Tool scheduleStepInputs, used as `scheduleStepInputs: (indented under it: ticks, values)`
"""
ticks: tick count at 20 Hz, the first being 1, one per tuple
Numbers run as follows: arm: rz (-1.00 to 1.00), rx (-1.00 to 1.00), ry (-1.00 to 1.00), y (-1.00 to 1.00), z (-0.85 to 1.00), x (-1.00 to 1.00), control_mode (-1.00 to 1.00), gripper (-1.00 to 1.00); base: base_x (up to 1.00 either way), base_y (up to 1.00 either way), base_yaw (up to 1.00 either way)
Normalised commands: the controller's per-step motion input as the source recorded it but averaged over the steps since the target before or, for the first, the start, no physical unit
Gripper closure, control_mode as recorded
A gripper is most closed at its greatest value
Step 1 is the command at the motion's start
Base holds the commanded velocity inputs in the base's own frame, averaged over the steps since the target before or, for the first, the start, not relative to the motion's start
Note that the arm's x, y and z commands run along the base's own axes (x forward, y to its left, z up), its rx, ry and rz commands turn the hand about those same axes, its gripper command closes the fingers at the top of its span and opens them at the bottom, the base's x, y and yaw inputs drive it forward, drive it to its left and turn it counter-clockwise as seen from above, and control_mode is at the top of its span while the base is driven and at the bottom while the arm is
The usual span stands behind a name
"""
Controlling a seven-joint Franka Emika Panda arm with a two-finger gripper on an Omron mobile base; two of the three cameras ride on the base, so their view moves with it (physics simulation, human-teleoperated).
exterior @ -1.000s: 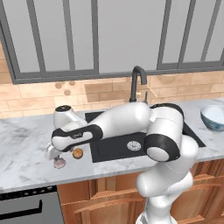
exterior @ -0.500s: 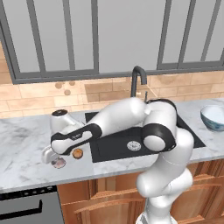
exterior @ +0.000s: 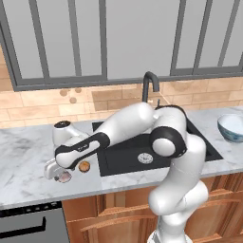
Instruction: There is a mixed pile of frozen fruits and vegetables on the counter. Locate all the frozen vegetables and place the items in a bowl on the counter. Take all the frozen fruits and defrost them in a running sink.
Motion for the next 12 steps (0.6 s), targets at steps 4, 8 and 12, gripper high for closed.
scheduleStepInputs:
  ticks: [4,8,12]
  values:
    - [0.00,-0.01,0.02,0.01,-0.14,0.12,-1.00,-1.00,0.00,0.00,0.00]
    - [0.00,-0.01,0.01,0.01,-0.16,0.07,-1.00,-1.00,0.00,0.00,0.00]
    - [0.00,-0.01,0.01,0.06,-0.17,0.00,-1.00,-1.00,0.00,0.00,0.00]
